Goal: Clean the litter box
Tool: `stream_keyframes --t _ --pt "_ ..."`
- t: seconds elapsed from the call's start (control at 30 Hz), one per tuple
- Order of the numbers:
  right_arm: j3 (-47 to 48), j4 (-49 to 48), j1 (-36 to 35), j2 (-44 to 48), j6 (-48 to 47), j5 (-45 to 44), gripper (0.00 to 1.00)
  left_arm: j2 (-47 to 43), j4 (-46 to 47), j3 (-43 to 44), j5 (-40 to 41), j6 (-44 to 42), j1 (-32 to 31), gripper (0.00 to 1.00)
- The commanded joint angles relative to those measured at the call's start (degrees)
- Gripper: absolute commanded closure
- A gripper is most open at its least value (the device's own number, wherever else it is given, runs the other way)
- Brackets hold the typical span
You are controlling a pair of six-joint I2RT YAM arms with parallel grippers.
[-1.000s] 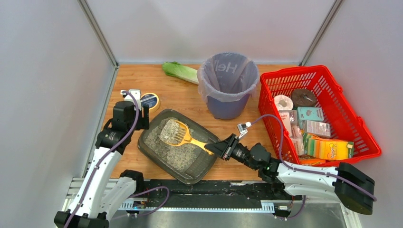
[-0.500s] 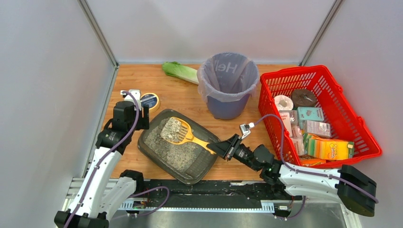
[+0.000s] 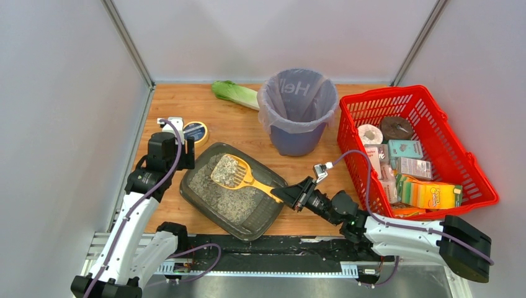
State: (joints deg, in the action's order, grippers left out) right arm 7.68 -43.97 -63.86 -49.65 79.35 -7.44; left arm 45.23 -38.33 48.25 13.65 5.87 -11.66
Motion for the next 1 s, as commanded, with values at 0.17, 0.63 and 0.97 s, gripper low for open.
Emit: stream_keyframes --t 0.17,0.63,0.97 --pt "-1.1 -8.0 0.0 -0.4 1.7 -4.6 1.00 -0.6 1.6 -0.2 0.0 0.5 -0.2 0.22" --pt "5.5 -1.3 -0.1 -0.4 -3.2 0.4 1.00 -0.9 2.5 -0.5 -1.1 0.2 -0.2 0.22" --pt "-0.2 -8.6 0.6 -1.9 4.6 -5.3 1.00 -0.6 2.4 -0.3 -1.3 0.2 -0.2 0.22"
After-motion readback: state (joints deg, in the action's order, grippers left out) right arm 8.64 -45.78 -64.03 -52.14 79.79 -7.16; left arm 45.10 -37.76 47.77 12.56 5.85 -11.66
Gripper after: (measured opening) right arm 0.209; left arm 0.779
